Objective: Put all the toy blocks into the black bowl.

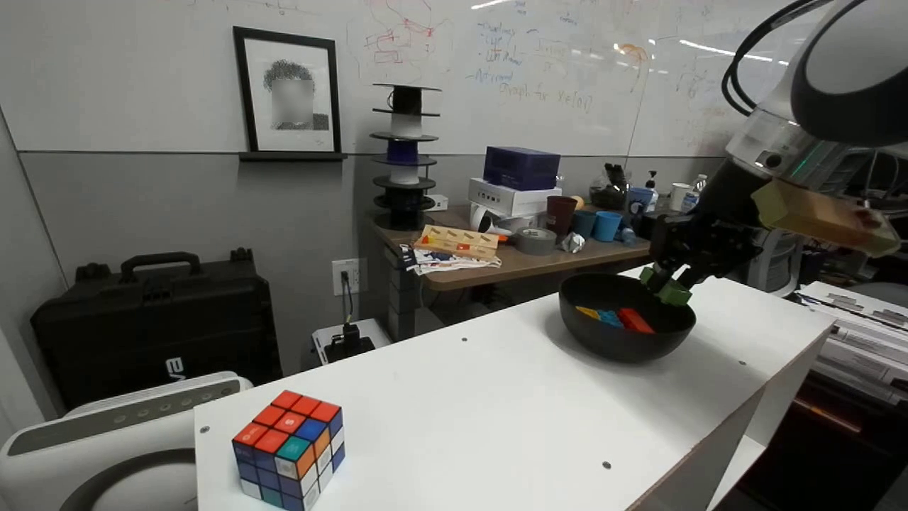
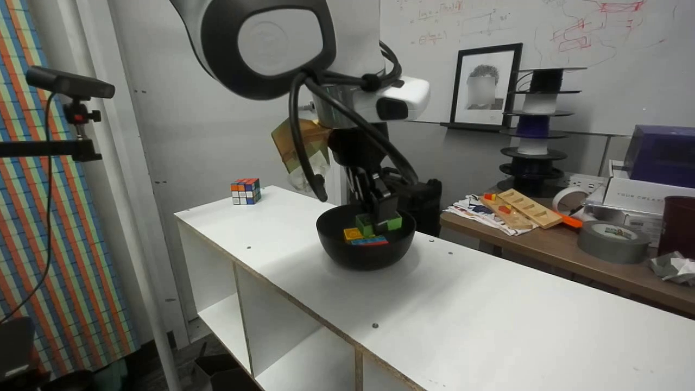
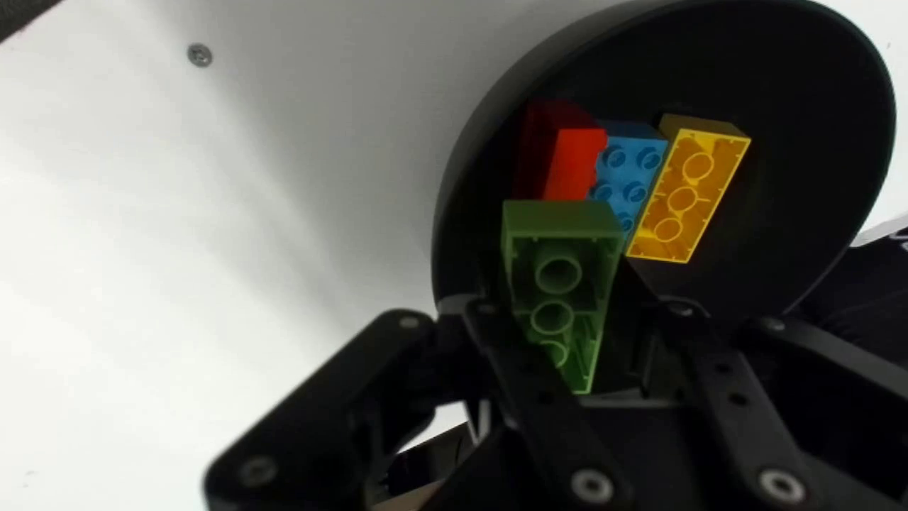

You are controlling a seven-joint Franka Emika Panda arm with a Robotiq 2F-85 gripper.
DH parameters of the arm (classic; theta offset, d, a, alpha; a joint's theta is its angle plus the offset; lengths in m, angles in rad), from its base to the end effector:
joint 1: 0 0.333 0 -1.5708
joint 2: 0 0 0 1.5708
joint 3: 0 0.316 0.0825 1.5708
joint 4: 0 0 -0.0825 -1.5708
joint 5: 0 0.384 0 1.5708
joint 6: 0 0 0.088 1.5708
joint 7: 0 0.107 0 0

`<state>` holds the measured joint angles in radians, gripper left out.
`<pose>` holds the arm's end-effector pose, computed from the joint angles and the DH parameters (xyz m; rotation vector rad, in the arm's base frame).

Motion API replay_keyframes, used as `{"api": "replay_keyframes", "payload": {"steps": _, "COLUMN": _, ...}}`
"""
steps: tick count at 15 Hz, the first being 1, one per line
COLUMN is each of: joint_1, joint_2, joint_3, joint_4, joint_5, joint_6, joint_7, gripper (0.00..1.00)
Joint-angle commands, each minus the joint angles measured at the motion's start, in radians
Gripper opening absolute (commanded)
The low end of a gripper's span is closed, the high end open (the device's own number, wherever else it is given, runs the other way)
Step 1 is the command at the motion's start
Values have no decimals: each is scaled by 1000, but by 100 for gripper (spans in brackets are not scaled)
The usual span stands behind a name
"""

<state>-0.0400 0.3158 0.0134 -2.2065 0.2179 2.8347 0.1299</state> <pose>0.5818 -0.0267 0.2674 -2.9424 0.5283 -0.4595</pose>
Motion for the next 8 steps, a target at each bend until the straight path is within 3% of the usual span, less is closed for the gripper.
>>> {"api": "replay_keyframes", "payload": {"steps": 1, "joint_1": 12, "joint_2": 37, "joint_3": 34, "joint_4": 73, "joint_5": 24, "joint_6": -14, "joint_7": 5, "gripper": 17}}
{"api": "replay_keyframes", "payload": {"steps": 3, "joint_1": 9, "joint_2": 39, "joint_3": 59, "joint_4": 90, "joint_5": 33, "joint_6": -15, "joint_7": -7, "gripper": 18}}
{"api": "replay_keyframes", "payload": {"steps": 4, "joint_1": 14, "joint_2": 17, "joint_3": 61, "joint_4": 80, "joint_5": 23, "joint_6": -35, "joint_7": -5, "gripper": 61}}
{"api": "replay_keyframes", "payload": {"steps": 5, "joint_1": 17, "joint_2": 6, "joint_3": 65, "joint_4": 79, "joint_5": 19, "joint_6": -54, "joint_7": -6, "gripper": 62}}
{"api": "replay_keyframes", "payload": {"steps": 8, "joint_1": 36, "joint_2": -74, "joint_3": 38, "joint_4": 35, "joint_5": -21, "joint_6": -163, "joint_7": 20, "gripper": 83}}
